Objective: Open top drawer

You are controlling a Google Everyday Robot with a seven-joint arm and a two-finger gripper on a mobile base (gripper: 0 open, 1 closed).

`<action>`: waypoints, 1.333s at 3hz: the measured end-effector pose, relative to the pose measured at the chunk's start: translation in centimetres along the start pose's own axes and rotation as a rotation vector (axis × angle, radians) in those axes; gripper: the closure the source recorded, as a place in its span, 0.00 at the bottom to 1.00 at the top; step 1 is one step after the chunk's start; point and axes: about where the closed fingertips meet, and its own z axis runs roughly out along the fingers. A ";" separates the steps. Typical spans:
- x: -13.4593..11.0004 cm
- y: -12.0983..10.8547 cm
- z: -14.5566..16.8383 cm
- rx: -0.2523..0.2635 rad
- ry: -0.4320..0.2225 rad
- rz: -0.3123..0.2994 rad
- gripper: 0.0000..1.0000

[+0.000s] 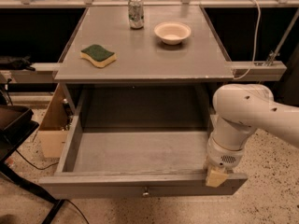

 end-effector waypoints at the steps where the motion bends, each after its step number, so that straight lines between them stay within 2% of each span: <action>1: 0.0 0.0 0.1 0.000 0.000 0.000 1.00; 2: 0.0 0.0 0.1 0.000 0.000 0.000 0.85; 4: 0.0 0.0 0.1 0.000 0.000 0.000 0.39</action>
Offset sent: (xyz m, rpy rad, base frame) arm 0.0000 0.0000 -0.0006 0.0000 0.0000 0.0000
